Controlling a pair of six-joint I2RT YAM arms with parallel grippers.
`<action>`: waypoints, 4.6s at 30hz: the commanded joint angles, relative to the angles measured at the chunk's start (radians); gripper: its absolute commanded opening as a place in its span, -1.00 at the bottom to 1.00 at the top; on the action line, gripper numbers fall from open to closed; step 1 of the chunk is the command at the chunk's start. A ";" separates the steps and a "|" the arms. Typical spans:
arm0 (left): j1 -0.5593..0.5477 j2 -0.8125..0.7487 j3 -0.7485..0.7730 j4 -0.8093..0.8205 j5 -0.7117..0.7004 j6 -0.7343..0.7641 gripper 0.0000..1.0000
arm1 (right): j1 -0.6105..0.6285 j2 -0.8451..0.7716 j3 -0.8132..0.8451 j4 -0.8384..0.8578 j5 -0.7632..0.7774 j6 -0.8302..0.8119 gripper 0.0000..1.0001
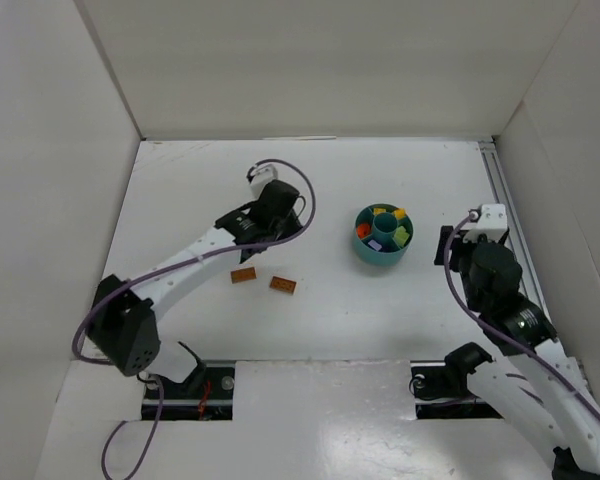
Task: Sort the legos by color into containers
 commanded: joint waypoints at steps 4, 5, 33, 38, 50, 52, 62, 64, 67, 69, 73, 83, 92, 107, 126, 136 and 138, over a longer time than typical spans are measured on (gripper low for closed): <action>-0.087 0.334 0.411 0.079 0.021 0.171 -0.69 | -0.026 -0.142 -0.027 -0.094 0.074 0.032 0.74; -0.098 0.376 0.464 0.069 0.047 0.186 -0.69 | -0.026 -0.142 -0.027 -0.094 0.087 0.032 0.77; -0.173 0.706 0.803 -0.073 0.046 0.214 -0.16 | -0.035 -0.145 -0.036 -0.154 0.176 0.066 1.00; -0.183 0.674 0.794 -0.073 0.046 0.214 -0.02 | -0.035 -0.145 -0.036 -0.154 0.167 0.075 1.00; -0.152 0.145 0.282 -0.107 -0.163 0.067 0.98 | -0.009 0.135 -0.018 0.148 -0.568 -0.366 0.92; -0.103 0.042 0.153 -0.127 -0.173 -0.001 0.98 | 0.065 0.216 0.002 0.174 -0.628 -0.376 0.92; -0.028 -0.492 -0.378 -0.352 -0.184 -0.361 0.98 | 0.472 0.822 0.263 0.292 -0.561 -0.345 0.82; -0.028 -0.556 -0.419 -0.383 -0.174 -0.386 0.98 | 0.514 0.972 0.353 0.292 -0.593 -0.372 0.78; -0.028 -0.607 -0.441 -0.405 -0.163 -0.415 0.98 | 0.545 1.106 0.458 0.292 -0.617 -0.391 0.74; -0.028 -0.621 -0.441 -0.435 -0.163 -0.427 0.98 | 0.555 1.148 0.495 0.292 -0.628 -0.391 0.74; -0.028 -0.621 -0.441 -0.445 -0.163 -0.450 0.98 | 0.555 1.225 0.556 0.271 -0.610 -0.391 0.74; -0.028 -0.609 -0.422 -0.472 -0.195 -0.503 0.98 | 0.555 1.361 0.605 0.246 -0.528 -0.357 0.69; -0.028 -0.600 -0.413 -0.474 -0.204 -0.503 0.98 | 0.555 1.416 0.624 0.246 -0.508 -0.337 0.41; -0.028 -0.600 -0.404 -0.483 -0.213 -0.503 0.98 | 0.515 1.357 0.553 0.314 -0.574 -0.296 -0.42; -0.028 -0.620 -0.395 -0.414 -0.203 -0.444 0.98 | 0.172 0.756 0.176 0.705 -0.709 -0.305 -0.51; -0.028 -0.531 -0.375 -0.276 -0.164 -0.355 0.98 | -0.132 0.649 -0.020 0.883 -0.926 -0.268 -0.51; -0.028 -0.506 -0.364 -0.253 -0.155 -0.346 0.98 | -0.156 0.649 -0.030 0.892 -0.961 -0.259 -0.51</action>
